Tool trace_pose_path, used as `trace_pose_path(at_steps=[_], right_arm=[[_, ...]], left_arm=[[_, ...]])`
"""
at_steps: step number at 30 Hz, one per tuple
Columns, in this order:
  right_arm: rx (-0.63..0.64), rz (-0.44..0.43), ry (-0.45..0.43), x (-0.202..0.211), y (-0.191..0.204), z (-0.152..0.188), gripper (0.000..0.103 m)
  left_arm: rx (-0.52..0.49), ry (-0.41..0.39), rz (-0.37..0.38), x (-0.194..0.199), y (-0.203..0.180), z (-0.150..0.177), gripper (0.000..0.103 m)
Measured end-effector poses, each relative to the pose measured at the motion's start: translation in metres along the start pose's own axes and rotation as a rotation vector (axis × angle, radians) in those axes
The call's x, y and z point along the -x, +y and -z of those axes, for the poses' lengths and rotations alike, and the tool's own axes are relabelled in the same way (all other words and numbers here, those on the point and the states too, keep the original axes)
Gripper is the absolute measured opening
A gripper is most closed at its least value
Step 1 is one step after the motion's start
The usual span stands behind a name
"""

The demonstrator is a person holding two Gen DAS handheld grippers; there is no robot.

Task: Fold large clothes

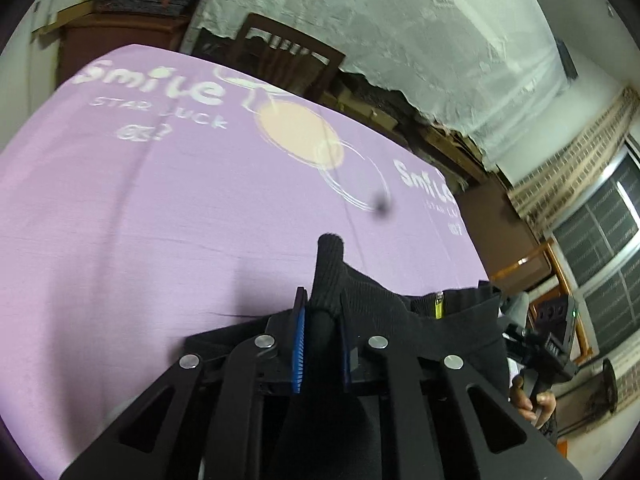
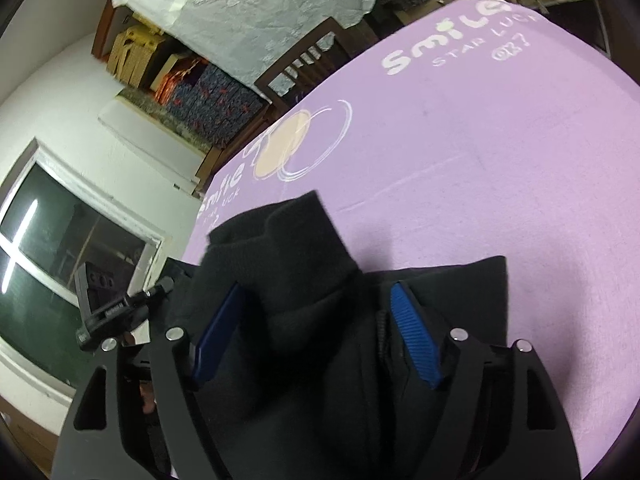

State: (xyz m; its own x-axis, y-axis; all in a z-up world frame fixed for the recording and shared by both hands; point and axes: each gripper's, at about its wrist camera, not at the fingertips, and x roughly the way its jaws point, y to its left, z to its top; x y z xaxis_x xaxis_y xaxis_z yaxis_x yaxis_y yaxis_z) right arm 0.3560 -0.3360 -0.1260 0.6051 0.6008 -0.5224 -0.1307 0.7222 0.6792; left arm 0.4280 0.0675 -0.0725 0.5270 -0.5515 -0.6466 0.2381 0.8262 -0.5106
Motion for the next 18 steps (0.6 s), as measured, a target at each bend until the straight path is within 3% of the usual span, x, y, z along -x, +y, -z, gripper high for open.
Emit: trace_pose_path(at_steps=[6, 10, 11, 13, 15, 18], right_arm=[[0.082, 0.024, 0.04, -0.001, 0.005, 0.013, 0.074], [0.096, 0.039, 0.037, -0.011, 0.007, 0.011, 0.073], [0.104, 0.05, 0.035, -0.013, 0.008, 0.011, 0.068], [0.12, 0.097, 0.024, -0.013, 0.01, 0.012, 0.021], [0.072, 0.071, -0.011, -0.003, 0.007, 0.012, 0.01], [0.057, 0.029, -0.102, 0.026, 0.018, 0.006, 0.007]], left_arm=[[0.033, 0.079, -0.046, -0.025, 0.013, 0.007, 0.014], [0.033, 0.072, -0.049, -0.025, 0.012, 0.008, 0.016], [0.037, 0.072, -0.054, -0.025, 0.012, 0.008, 0.016], [0.04, 0.075, -0.077, -0.029, 0.012, 0.009, 0.017], [0.047, 0.062, -0.084, -0.027, 0.01, 0.01, 0.013], [0.008, -0.006, -0.114, -0.01, -0.009, 0.004, 0.012]])
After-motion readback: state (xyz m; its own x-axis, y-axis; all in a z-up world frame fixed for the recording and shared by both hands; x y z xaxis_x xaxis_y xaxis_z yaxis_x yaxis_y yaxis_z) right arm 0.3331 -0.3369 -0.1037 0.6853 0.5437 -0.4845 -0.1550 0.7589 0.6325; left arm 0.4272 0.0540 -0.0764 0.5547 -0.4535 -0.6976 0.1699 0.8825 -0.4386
